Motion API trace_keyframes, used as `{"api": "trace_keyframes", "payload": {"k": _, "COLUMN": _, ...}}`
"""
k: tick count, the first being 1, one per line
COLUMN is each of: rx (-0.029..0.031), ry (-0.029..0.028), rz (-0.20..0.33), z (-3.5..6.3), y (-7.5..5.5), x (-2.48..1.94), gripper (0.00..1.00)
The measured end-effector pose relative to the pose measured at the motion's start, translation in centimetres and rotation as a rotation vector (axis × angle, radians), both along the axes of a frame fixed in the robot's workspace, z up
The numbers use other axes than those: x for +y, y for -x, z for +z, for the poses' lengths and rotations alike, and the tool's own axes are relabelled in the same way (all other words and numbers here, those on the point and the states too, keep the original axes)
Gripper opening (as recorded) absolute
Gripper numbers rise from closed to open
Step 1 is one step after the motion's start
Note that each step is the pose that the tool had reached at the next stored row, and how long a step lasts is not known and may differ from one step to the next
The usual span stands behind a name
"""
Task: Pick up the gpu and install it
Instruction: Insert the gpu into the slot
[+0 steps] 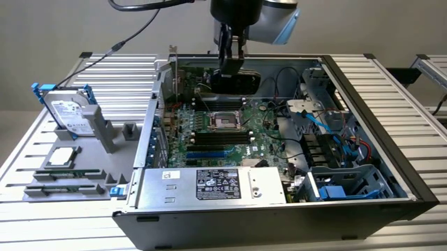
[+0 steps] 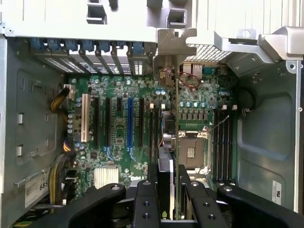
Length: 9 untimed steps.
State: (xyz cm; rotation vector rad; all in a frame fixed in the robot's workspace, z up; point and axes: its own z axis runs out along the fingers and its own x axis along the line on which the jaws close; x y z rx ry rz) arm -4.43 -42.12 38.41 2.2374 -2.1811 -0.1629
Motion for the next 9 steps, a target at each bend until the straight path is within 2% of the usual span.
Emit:
{"api": "trace_keyframes", "payload": {"k": 2, "rx": -0.0055, "ry": 0.0002, "rz": 0.01, "z": -0.06, "y": -0.01, "x": 0.0, "gripper": 0.27}}
{"api": "trace_keyframes", "payload": {"k": 5, "rx": -0.0103, "ry": -0.0001, "rz": 0.011, "z": -0.13, "y": 0.04, "x": 0.0, "gripper": 0.27}}
{"api": "trace_keyframes", "payload": {"k": 9, "rx": -0.0133, "ry": 0.0021, "rz": 0.011, "z": -0.38, "y": 0.14, "x": 0.0, "gripper": 0.27}}
